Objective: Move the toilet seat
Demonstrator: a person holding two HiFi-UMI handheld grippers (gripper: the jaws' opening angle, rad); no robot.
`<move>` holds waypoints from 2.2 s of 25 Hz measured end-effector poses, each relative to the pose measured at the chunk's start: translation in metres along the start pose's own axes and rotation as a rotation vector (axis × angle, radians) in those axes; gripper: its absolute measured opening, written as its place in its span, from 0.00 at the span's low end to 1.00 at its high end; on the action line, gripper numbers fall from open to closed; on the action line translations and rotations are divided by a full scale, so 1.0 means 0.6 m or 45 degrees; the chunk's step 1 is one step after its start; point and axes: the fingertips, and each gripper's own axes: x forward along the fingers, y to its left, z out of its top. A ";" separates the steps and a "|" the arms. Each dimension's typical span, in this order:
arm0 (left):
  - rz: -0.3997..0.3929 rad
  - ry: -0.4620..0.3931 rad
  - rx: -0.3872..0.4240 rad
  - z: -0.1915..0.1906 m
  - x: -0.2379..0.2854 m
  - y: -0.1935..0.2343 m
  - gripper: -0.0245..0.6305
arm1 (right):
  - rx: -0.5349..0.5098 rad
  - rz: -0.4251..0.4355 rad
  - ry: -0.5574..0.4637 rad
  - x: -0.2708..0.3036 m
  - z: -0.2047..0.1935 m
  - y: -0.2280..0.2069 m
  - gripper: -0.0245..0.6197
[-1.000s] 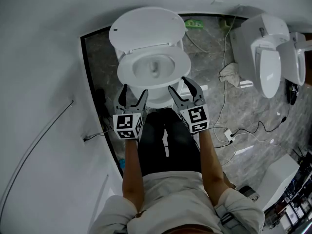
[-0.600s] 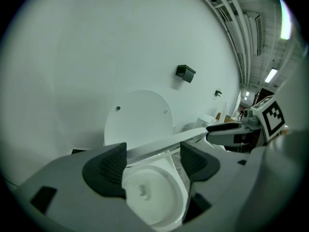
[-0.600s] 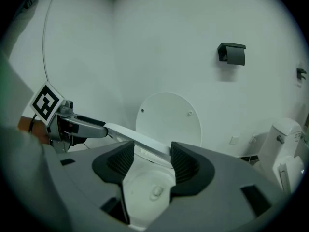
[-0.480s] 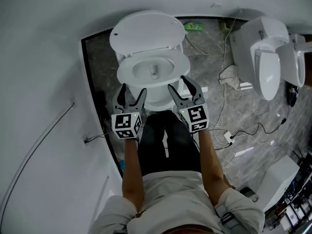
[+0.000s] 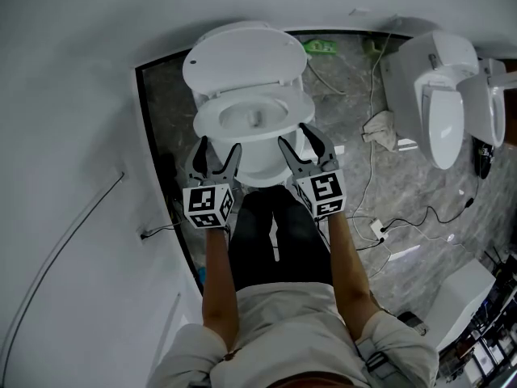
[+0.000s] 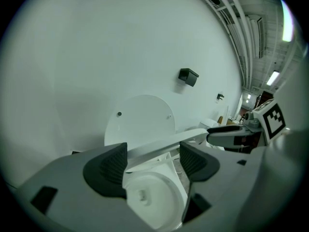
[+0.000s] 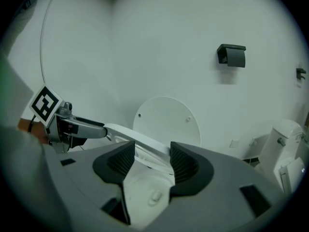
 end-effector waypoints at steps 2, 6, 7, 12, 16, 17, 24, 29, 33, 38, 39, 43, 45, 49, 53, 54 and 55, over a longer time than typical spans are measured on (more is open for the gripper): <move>0.000 -0.005 -0.004 0.005 0.000 0.002 0.59 | 0.002 -0.004 -0.006 0.002 0.005 0.000 0.42; 0.004 -0.017 -0.013 0.018 0.006 0.006 0.58 | 0.006 -0.008 -0.015 0.008 0.017 -0.007 0.41; 0.005 -0.020 -0.015 0.021 0.009 0.007 0.58 | 0.006 -0.008 -0.018 0.010 0.020 -0.009 0.41; 0.005 -0.030 -0.022 0.035 0.017 0.012 0.57 | 0.010 -0.017 -0.026 0.018 0.032 -0.017 0.40; 0.010 -0.037 -0.027 0.046 0.026 0.019 0.56 | 0.012 -0.021 -0.032 0.029 0.042 -0.024 0.40; 0.011 -0.039 -0.028 0.049 0.029 0.021 0.56 | 0.012 -0.023 -0.033 0.031 0.045 -0.026 0.40; 0.016 -0.062 -0.039 0.070 0.041 0.033 0.55 | 0.010 -0.031 -0.048 0.047 0.065 -0.033 0.40; 0.020 -0.075 -0.040 0.085 0.059 0.038 0.54 | 0.012 -0.041 -0.058 0.061 0.077 -0.049 0.40; 0.028 -0.081 -0.037 0.097 0.067 0.043 0.53 | 0.014 -0.046 -0.068 0.068 0.088 -0.055 0.40; 0.034 -0.093 -0.042 0.106 0.075 0.049 0.52 | 0.014 -0.049 -0.077 0.078 0.097 -0.060 0.40; 0.035 -0.095 -0.043 0.108 0.077 0.050 0.52 | 0.013 -0.049 -0.078 0.080 0.098 -0.062 0.40; 0.040 -0.103 -0.046 0.115 0.082 0.056 0.52 | 0.013 -0.053 -0.084 0.086 0.104 -0.064 0.40; 0.042 -0.108 -0.047 0.117 0.084 0.058 0.52 | 0.013 -0.056 -0.092 0.089 0.107 -0.065 0.39; 0.048 -0.116 -0.050 0.122 0.090 0.058 0.52 | 0.018 -0.060 -0.099 0.093 0.111 -0.071 0.39; 0.054 -0.124 -0.051 0.128 0.094 0.061 0.51 | 0.026 -0.065 -0.113 0.097 0.116 -0.074 0.39; 0.055 -0.126 -0.051 0.130 0.095 0.062 0.51 | 0.027 -0.067 -0.116 0.099 0.118 -0.076 0.39; 0.056 -0.128 -0.052 0.132 0.097 0.063 0.51 | 0.027 -0.069 -0.119 0.100 0.120 -0.077 0.39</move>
